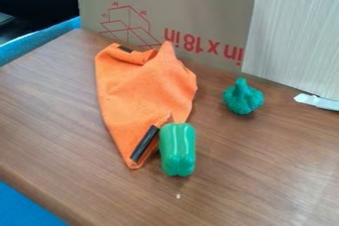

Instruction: The Robot Arm Unfolds The Cloth From Top To Bottom Left

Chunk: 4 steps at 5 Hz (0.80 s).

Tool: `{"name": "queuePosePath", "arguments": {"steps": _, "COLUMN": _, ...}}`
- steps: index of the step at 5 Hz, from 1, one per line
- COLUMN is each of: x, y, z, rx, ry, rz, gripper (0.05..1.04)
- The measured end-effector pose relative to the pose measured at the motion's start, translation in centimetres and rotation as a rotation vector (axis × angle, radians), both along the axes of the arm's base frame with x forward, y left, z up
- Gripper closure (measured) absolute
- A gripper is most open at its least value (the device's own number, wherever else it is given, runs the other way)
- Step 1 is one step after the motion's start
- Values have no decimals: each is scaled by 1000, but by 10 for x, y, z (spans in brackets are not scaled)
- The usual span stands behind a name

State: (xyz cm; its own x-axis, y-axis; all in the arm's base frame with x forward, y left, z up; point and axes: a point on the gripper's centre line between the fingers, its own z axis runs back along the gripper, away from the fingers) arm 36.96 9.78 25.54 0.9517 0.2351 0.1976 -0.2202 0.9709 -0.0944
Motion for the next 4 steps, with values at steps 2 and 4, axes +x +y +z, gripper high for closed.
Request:
{"name": "queuePosePath", "arguments": {"steps": 2, "x": 19, "y": -8, "z": -35, "rx": 45, "ry": 14, "rz": 35, "gripper": 83}}
{"name": "queuePosePath", "arguments": {"steps": 4, "x": 41, "y": -41, "z": -97, "rx": 185, "ry": -60, "rz": 89, "gripper": 83}}
